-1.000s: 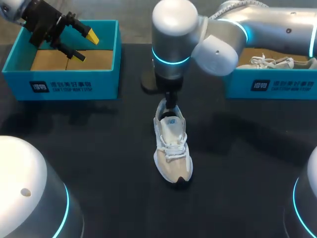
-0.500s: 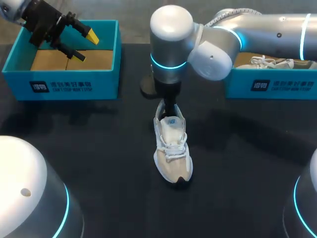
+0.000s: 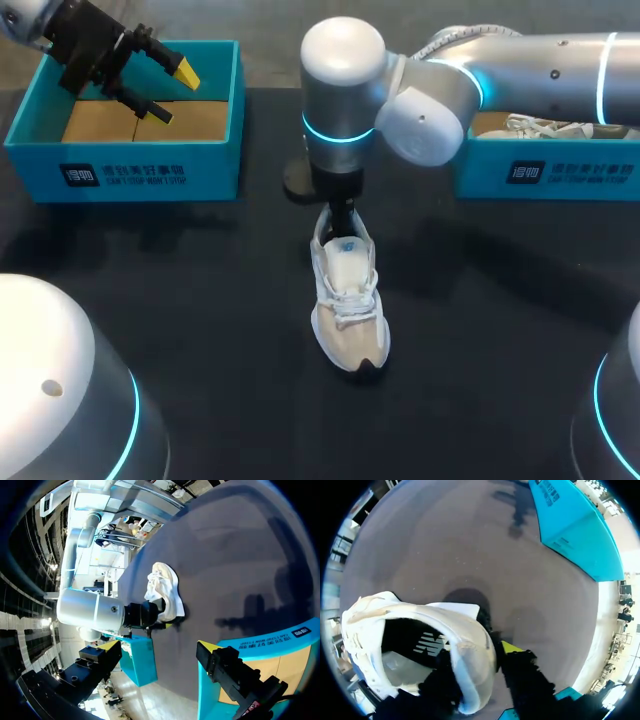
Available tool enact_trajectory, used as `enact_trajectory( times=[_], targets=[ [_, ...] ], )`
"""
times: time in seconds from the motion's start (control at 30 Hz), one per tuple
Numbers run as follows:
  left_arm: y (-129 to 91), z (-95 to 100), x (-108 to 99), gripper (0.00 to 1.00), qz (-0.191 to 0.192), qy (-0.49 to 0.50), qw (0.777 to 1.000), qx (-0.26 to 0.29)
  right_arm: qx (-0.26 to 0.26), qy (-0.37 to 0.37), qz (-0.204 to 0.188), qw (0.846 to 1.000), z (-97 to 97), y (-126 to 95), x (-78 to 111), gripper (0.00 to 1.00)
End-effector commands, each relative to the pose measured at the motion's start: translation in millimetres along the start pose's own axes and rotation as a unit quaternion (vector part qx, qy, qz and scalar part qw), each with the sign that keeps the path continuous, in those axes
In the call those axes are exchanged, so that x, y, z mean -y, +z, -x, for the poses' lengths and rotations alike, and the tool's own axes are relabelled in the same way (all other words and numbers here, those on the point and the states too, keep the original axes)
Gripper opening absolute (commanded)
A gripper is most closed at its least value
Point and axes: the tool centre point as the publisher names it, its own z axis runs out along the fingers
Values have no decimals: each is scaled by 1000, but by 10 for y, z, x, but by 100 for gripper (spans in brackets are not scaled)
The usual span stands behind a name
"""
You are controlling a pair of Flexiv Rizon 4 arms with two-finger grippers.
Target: Take the shoe out of the shoebox, open the shoe tongue, remove and reinsert the insole, then place the shoe into the shoebox
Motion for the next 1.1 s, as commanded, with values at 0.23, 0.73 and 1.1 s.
enact_trajectory(
  times=[0.23, 0.73, 1.1],
  targets=[
    [-8, 2, -1, 100, -1, 1, 1000, -1, 4, 12, -7, 1000, -41, -102, -8, 0],
    [-8, 2, -1, 100, -1, 1, 1000, -1, 15, 11, -1, 1000, 188, -1059, 22, 0],
    [-8, 2, -1, 100, -1, 1, 1000, -1, 41, -9, -3, 999, 446, -2022, 89, 0]
  ],
)
